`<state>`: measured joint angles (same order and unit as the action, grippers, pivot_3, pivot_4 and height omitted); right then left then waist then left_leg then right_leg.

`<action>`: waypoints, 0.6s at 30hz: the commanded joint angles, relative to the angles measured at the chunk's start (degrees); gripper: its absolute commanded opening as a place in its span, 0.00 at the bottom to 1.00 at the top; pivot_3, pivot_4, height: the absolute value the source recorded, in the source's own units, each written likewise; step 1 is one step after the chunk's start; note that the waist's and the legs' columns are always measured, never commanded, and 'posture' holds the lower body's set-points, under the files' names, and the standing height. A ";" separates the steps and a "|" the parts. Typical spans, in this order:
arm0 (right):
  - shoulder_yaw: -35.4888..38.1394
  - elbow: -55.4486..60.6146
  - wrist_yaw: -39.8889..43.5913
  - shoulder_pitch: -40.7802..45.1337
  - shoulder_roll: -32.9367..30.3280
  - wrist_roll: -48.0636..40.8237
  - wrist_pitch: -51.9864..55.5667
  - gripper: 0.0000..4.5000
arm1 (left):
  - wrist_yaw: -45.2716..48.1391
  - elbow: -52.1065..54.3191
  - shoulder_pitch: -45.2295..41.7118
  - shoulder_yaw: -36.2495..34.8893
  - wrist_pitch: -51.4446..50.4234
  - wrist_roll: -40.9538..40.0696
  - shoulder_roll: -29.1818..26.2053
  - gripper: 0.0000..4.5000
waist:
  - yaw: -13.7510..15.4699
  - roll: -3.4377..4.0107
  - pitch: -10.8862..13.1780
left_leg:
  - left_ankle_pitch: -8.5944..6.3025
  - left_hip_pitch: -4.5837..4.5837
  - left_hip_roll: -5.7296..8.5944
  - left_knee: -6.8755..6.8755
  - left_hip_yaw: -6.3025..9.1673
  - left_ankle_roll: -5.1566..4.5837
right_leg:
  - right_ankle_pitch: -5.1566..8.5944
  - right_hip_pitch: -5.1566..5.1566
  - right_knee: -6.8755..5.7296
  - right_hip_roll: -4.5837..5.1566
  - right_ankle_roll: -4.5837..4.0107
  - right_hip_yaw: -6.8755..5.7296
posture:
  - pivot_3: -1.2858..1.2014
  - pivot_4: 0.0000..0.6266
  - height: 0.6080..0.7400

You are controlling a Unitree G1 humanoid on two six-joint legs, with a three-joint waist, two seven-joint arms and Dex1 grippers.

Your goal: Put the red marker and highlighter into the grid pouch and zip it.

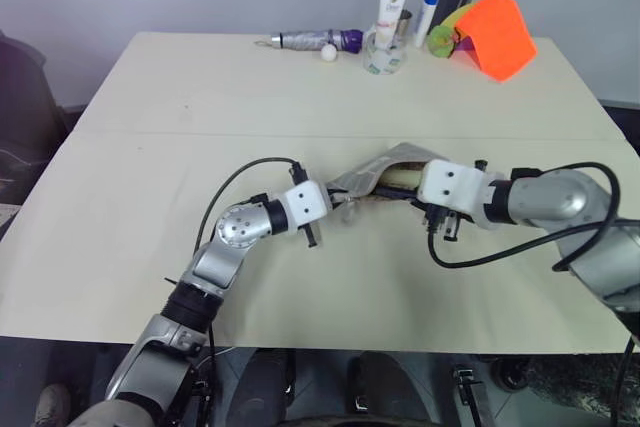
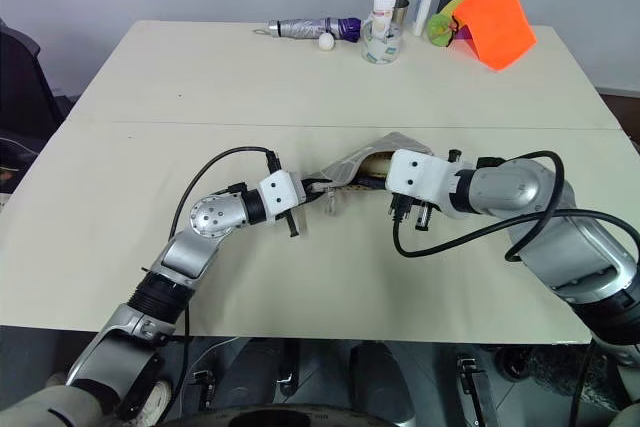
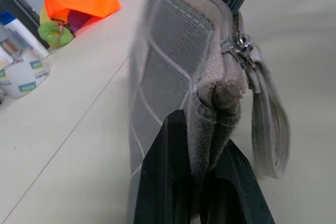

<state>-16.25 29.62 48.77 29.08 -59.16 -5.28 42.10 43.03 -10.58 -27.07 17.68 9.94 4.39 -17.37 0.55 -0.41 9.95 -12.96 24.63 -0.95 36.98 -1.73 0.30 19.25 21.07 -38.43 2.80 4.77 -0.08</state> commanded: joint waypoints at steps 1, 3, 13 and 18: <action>1.73 0.73 0.05 1.80 0.12 1.63 -1.17 0.63 | 0.61 2.46 0.30 0.64 0.98 -0.49 0.17 0.00 | 0.14 -0.01 0.01 | 0.00 0.00 0.00 0.00 0.00 0.00 | 0.00 0.00 0.00 0.01 0.00 0.00 | 0.52 0.24 1.00; 2.52 0.45 0.05 1.68 -0.18 2.09 -1.29 0.86 | 0.70 2.69 0.50 0.49 0.83 -0.52 0.10 0.00 | 0.09 -0.01 0.01 | 0.00 0.01 0.00 0.00 0.01 0.00 | 0.00 0.00 0.01 0.02 0.00 -0.01 | 0.52 0.24 1.00; 16.54 1.61 0.06 -1.58 0.59 -4.58 5.81 0.98 | -4.12 4.00 -0.61 -6.10 -12.49 -9.15 6.34 0.00 | 0.11 -0.02 0.01 | 0.00 0.02 0.00 0.01 0.01 -0.01 | -0.01 -0.03 0.00 0.03 0.00 -0.01 | 0.52 0.24 1.00; 21.40 6.16 -2.68 -2.75 9.01 -13.40 14.85 0.98 | -10.09 5.28 -3.50 -11.79 -21.93 -16.60 13.43 0.00 | -0.07 -0.04 0.01 | 0.00 0.02 0.00 0.02 0.01 -0.01 | -0.01 -0.02 -0.02 -0.01 0.02 -0.03 | 0.52 0.24 1.00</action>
<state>3.27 32.68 47.40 25.94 -51.92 -15.36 54.66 34.57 -8.61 -29.07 7.52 -10.05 -8.95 -5.28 0.48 -0.44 9.96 -12.96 24.65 -0.96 37.01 -1.71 0.29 19.24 21.04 -38.46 2.76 4.79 -0.11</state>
